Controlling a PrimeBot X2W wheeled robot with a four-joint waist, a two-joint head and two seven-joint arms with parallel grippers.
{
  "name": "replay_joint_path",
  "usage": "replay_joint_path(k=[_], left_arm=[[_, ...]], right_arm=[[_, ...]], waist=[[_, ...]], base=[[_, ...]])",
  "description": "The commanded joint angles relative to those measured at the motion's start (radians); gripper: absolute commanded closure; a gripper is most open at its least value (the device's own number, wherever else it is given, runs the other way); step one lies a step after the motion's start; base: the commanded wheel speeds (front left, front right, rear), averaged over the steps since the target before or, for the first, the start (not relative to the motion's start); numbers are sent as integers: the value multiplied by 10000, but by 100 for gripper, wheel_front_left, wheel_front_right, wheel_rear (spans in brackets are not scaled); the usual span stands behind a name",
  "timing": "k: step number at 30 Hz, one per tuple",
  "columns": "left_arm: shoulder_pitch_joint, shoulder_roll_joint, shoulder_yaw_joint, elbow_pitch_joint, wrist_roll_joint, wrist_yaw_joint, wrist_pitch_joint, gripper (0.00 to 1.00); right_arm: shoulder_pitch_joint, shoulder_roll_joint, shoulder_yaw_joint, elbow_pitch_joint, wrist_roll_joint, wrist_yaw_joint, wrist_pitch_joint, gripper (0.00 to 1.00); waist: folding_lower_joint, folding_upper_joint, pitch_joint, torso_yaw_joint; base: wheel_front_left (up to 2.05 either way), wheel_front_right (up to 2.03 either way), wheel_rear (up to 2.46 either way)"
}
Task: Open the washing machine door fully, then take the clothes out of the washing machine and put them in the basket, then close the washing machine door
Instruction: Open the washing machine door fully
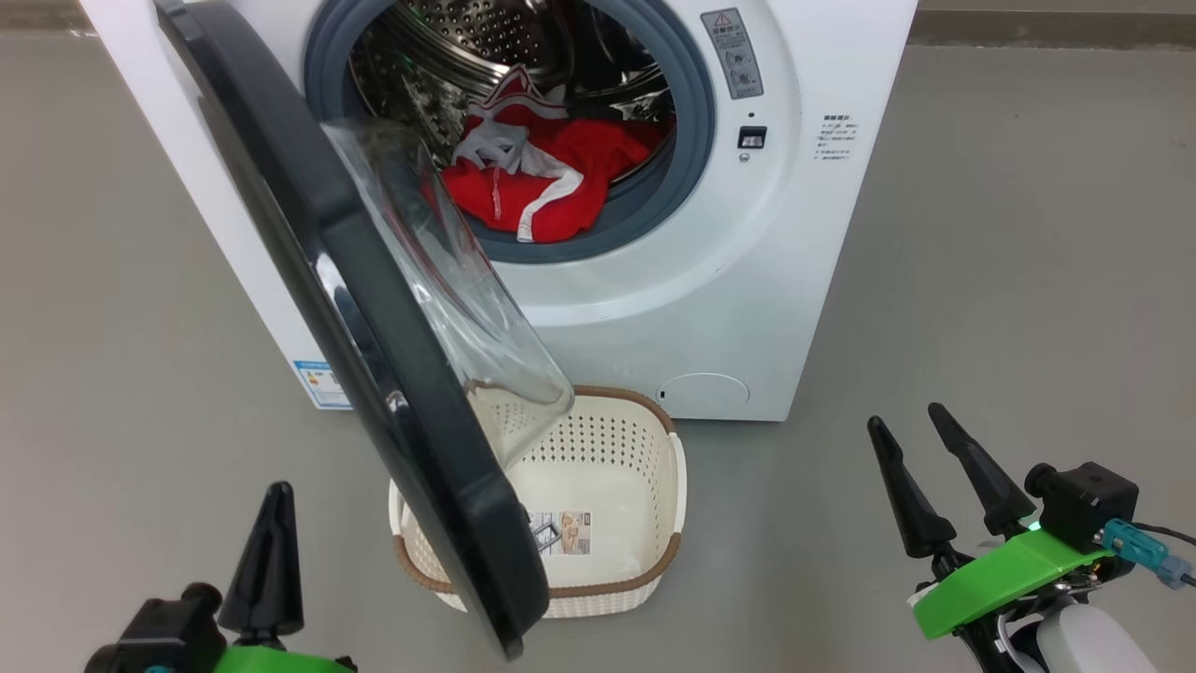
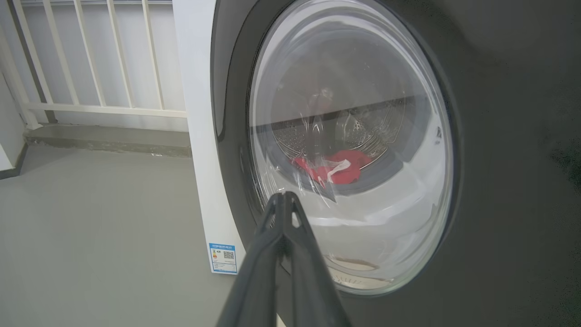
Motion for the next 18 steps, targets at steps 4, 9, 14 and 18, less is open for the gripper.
replay_joint_path(k=[4,9,14,18], left_arm=[[-428,131,376,-663,44,13,-94,100],[-480,131,344,-1387,150,70,-94,100],[-517,130,158,-2359,211,159,-94,100],[-543,130,10,-3345,375,239,-94,100]], right_arm=[[8,-57,225,-213,-110,16,-118,0],[19,-57,230,-206,-111,16,-118,0],[43,-42,237,-194,-90,16,-118,0],[52,-27,242,-196,-84,16,-118,0]], waist=[[0,0,24,32],[0,0,22,76],[0,0,-8,116],[0,0,-23,126]], base=[[0,0,0],[0,0,0],[0,0,0],[0,0,0]])
